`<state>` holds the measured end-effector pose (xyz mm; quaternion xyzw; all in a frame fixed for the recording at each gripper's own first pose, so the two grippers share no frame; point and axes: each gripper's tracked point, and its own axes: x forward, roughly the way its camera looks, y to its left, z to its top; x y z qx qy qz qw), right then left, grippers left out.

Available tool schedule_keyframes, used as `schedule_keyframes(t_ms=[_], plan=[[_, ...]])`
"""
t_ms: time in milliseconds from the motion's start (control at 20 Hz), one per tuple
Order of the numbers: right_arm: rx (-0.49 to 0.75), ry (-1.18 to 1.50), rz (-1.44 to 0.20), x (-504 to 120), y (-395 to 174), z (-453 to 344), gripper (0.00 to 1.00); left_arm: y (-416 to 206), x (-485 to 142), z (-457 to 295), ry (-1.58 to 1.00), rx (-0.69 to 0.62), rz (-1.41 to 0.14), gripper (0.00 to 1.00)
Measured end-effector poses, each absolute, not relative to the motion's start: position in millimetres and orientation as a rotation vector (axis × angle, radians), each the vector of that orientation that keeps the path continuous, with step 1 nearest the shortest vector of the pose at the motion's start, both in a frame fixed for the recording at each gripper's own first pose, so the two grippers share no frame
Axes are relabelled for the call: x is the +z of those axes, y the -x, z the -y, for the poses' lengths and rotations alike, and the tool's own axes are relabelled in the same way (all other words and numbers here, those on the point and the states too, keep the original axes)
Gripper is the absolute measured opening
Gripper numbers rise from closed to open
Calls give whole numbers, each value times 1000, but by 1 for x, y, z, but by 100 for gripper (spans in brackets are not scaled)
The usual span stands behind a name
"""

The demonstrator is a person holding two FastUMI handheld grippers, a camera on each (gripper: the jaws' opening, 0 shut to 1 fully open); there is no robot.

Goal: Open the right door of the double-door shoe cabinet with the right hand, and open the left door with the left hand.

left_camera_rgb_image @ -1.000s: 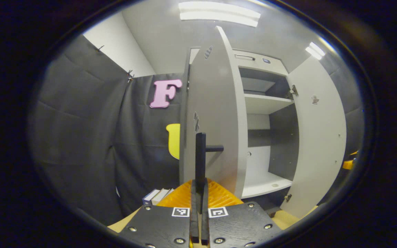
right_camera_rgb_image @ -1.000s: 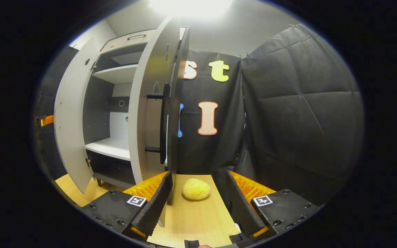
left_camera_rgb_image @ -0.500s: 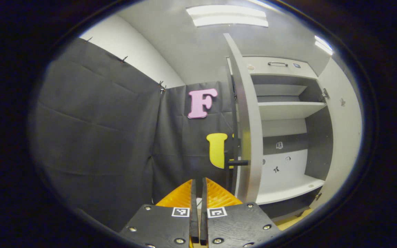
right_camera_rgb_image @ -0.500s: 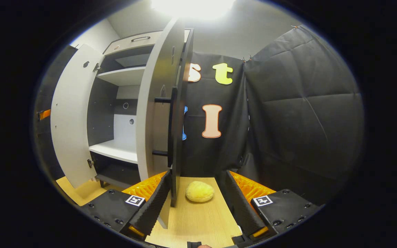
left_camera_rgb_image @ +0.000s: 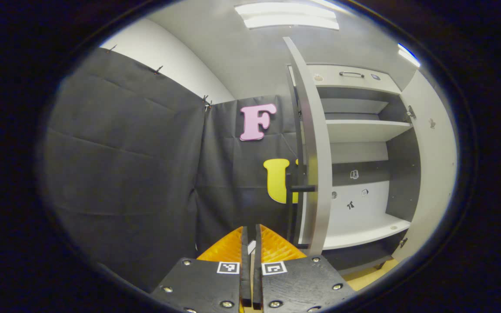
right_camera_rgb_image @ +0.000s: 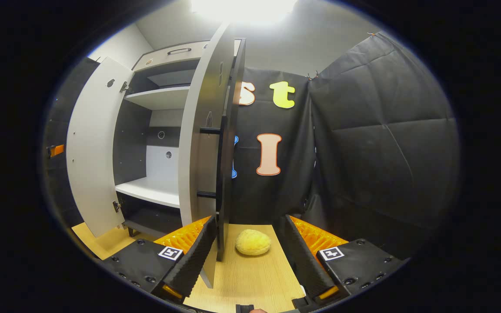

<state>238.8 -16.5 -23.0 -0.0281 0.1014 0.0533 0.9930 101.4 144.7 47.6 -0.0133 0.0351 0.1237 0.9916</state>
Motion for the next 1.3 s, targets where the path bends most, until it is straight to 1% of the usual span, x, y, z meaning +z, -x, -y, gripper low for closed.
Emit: schedule_keyframes(t_ms=[150,200,250,500,600,850,950,1200,1300], plan=[[106,46,-196,-22,-238,18,97,-94,48,-140,4,247,-90,4],[108,39,-194,-22,-238,16,98,-91,49,-139,-4,249,-95,7],[110,30,-192,-22,-238,15,98,-88,50,-136,-10,245,-97,9],[125,25,-192,-21,-234,7,98,-56,57,-133,-49,270,-90,95],[134,30,-173,-17,-232,3,98,-43,61,-132,-54,266,-83,94],[132,45,-108,0,-228,-9,97,-11,65,-131,-50,255,-77,95],[114,53,-83,7,-224,-8,97,4,71,-126,-62,233,-63,95],[120,76,-65,14,-215,-20,98,27,73,-113,-108,165,-56,95],[125,64,-52,28,-202,-17,98,39,71,-110,-97,154,-51,95]])
